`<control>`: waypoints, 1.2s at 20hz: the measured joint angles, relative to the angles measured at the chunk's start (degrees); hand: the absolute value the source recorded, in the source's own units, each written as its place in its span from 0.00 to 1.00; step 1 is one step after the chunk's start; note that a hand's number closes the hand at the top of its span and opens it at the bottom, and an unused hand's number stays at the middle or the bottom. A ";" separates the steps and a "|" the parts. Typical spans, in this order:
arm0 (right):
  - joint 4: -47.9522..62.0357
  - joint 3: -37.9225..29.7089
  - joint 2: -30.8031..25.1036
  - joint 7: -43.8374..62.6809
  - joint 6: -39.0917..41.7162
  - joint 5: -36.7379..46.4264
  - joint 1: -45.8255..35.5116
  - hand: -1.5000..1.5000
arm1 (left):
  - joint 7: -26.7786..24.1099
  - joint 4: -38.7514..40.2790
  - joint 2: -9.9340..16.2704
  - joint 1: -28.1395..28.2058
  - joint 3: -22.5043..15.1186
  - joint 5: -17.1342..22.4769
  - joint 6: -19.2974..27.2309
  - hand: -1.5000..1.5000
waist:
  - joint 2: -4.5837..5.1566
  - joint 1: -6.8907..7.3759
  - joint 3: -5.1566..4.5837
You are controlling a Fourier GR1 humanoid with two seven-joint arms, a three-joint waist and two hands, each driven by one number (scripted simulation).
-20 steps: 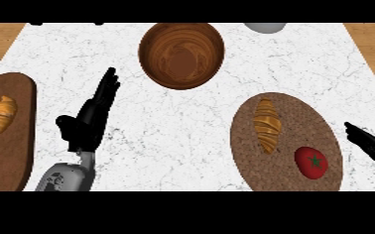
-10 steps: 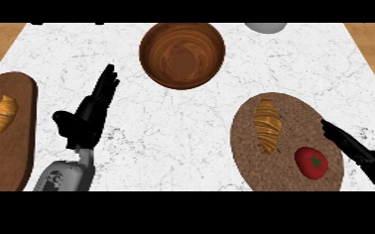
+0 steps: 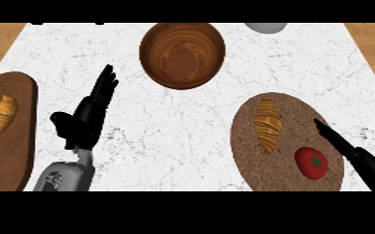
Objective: Pick the tomato from the placemat and place it in the bowl
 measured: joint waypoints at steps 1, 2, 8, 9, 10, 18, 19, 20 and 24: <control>-0.33 0.05 0.08 0.29 -0.11 0.87 -0.10 0.00 | -0.26 0.40 -0.36 -0.04 0.02 -0.36 0.12 0.50 | 0.00 -0.03 0.01; 1.34 -0.19 -0.24 -0.91 -0.39 2.04 -0.54 0.00 | -0.94 0.89 -0.65 0.14 0.09 -0.60 0.14 0.50 | 0.00 -0.01 -0.01; 4.39 1.48 1.22 -1.95 -0.45 6.55 -2.52 1.00 | -1.20 1.01 -1.64 0.47 0.44 -1.44 -0.59 0.50 | -0.01 0.00 0.00; 4.68 2.03 1.36 -3.69 -0.97 7.65 -2.02 1.00 | -1.52 1.00 -1.23 0.76 0.95 -1.19 -1.12 0.50 | -0.01 0.00 -0.02; 5.14 2.87 1.07 -5.64 -1.44 9.08 -1.95 1.00 | -1.90 1.47 -1.12 0.70 1.26 -1.03 -1.43 0.50 | -0.04 -0.03 -0.08; 6.20 7.07 -0.36 -15.73 -4.31 16.62 -2.10 1.00 | -0.76 0.90 -2.27 0.26 0.96 -1.97 -1.19 0.50 | -0.26 -0.04 -0.39; 4.86 8.11 0.88 -13.88 -4.49 17.20 -1.91 1.00 | 0.03 -0.09 -2.20 0.21 1.05 -1.83 -1.18 0.50 | -0.27 -0.12 -0.46; 3.76 9.69 3.08 -11.21 -4.61 17.62 -3.07 1.00 | 0.03 -0.40 -2.10 0.49 0.86 -1.82 -1.46 0.50 | -0.28 0.06 -0.50; 1.15 21.59 13.66 -1.96 -7.92 20.27 -6.97 1.00 | -0.06 0.50 -2.57 -0.44 -0.05 -2.38 -1.64 0.50 | -0.01 1.74 -0.39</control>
